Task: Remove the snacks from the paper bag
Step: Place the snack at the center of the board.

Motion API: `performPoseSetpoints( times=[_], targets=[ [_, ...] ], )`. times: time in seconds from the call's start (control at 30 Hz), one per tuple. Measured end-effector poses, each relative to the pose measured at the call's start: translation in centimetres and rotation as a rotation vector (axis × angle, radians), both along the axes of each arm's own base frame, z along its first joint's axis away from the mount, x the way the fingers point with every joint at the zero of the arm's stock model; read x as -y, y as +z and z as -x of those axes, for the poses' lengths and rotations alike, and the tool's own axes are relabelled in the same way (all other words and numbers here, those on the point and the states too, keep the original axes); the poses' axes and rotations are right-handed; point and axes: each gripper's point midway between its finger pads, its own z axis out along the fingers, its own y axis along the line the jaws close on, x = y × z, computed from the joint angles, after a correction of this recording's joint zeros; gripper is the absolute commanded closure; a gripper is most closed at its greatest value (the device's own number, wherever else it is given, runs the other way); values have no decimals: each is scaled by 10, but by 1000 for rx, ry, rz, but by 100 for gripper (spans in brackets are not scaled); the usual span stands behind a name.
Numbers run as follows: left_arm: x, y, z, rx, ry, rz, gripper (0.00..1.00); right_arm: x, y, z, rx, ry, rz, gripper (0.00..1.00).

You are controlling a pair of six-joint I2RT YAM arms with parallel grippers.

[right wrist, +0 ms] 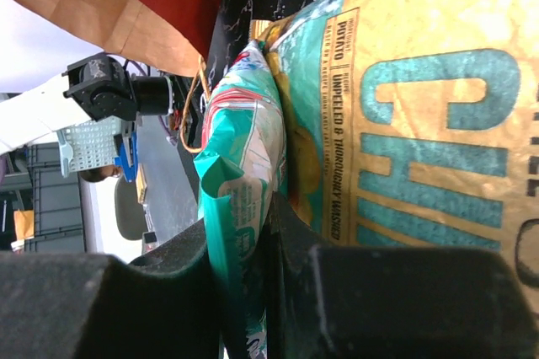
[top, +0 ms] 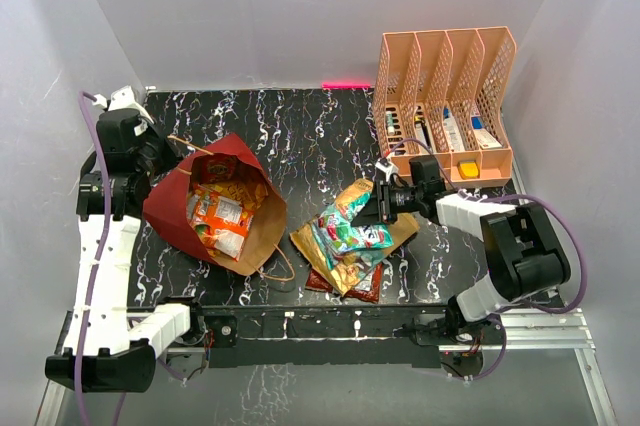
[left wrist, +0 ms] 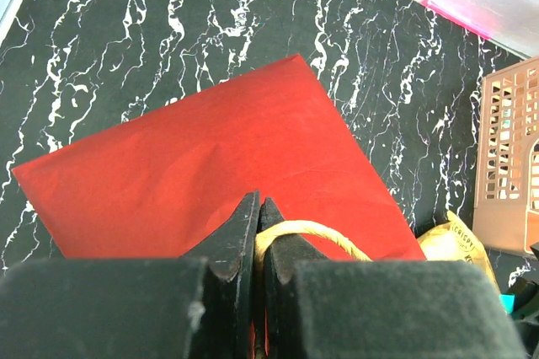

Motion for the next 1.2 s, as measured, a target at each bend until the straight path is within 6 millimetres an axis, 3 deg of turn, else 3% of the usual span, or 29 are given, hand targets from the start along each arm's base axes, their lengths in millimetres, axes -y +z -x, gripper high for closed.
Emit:
performPoseSetpoints(
  times=[0.27, 0.53, 0.67, 0.9, 1.07, 1.2],
  targets=[
    [4, 2, 7, 24, -13, 21, 100, 8, -31, -3, 12, -27, 37, 82],
    [6, 2, 10, 31, -18, 28, 100, 15, -49, -6, 23, -49, 89, 57],
    [6, 2, 10, 31, -18, 28, 100, 21, -42, -5, 43, -74, 138, 48],
    [6, 2, 10, 33, -19, 27, 100, 48, -23, -13, 117, -200, 324, 36],
    [5, 2, 10, 33, -20, 23, 100, 62, -5, -22, 151, -296, 395, 33],
    [6, 2, 10, 32, -22, 22, 100, 67, -8, -31, 145, -314, 441, 36]
  ],
)
